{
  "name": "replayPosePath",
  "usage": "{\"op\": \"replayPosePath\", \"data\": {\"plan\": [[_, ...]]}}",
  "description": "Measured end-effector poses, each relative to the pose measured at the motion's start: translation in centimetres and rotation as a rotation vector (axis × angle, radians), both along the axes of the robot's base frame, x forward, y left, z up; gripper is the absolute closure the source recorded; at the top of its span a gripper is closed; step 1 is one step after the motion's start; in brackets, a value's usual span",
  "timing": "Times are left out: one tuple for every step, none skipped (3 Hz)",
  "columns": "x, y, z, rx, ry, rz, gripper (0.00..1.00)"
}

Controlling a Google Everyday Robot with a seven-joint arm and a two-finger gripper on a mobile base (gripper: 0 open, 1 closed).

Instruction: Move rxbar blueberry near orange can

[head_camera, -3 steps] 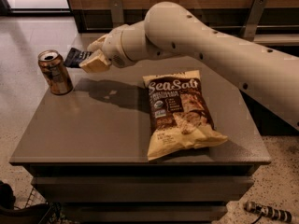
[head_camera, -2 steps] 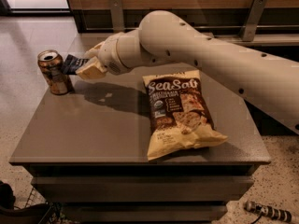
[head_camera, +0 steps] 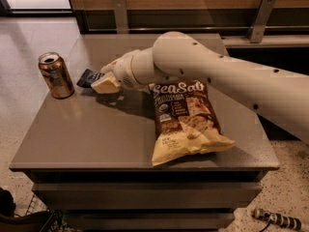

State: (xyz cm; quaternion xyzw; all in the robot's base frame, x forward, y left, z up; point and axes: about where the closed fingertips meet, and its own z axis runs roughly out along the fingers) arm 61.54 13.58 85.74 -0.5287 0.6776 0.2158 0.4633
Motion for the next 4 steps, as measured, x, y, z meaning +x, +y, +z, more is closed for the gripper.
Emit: {"op": "replayPosePath", "data": {"plan": [[-0.16, 0.3, 0.13, 0.0, -0.003, 0.007, 0.46], [-0.23, 0.44, 0.14, -0.001, -0.003, 0.009, 0.23], [-0.36, 0.7, 0.16, -0.001, -0.003, 0.014, 0.0], [-0.36, 0.7, 0.16, -0.001, -0.003, 0.014, 0.0]]}}
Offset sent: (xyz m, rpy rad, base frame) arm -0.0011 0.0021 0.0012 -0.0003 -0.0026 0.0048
